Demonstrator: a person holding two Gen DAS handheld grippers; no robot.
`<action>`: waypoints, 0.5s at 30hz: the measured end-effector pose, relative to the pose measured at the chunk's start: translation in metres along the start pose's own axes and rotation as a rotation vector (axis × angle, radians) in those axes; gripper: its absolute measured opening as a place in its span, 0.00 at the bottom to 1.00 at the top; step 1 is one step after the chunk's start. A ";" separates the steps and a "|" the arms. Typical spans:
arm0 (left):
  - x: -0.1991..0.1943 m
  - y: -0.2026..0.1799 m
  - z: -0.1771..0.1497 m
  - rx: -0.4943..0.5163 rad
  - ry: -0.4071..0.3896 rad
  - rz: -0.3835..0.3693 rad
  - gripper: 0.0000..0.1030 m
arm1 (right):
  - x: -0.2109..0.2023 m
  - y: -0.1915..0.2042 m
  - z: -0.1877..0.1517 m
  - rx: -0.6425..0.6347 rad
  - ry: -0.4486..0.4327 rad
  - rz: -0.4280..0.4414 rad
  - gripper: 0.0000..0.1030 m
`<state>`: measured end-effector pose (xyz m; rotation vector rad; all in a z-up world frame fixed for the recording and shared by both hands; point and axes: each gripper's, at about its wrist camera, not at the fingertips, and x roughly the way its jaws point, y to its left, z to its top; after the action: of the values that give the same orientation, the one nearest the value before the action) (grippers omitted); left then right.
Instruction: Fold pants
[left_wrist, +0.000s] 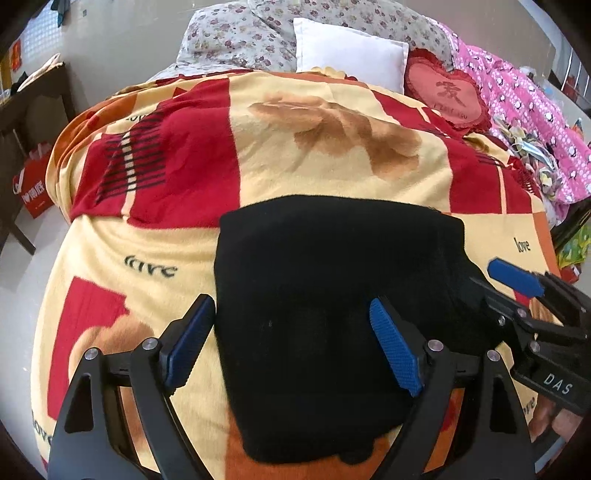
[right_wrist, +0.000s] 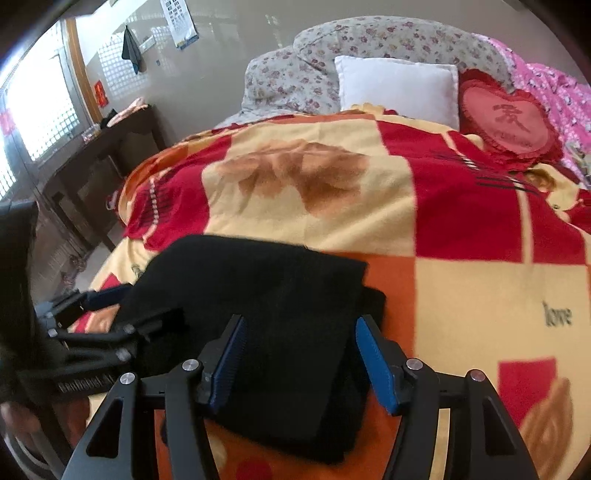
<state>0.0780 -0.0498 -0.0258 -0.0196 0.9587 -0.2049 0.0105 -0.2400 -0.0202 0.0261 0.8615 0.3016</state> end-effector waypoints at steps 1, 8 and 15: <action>-0.002 0.000 -0.002 -0.002 -0.001 0.000 0.83 | -0.002 0.000 -0.005 0.001 0.002 0.003 0.58; 0.001 0.008 -0.026 -0.062 0.007 -0.020 0.83 | 0.005 0.002 -0.033 0.011 0.017 -0.020 0.59; -0.016 0.003 -0.027 -0.047 -0.029 0.007 0.83 | -0.021 0.005 -0.029 0.016 -0.031 -0.016 0.59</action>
<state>0.0474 -0.0419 -0.0293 -0.0628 0.9347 -0.1752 -0.0253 -0.2443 -0.0223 0.0385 0.8333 0.2790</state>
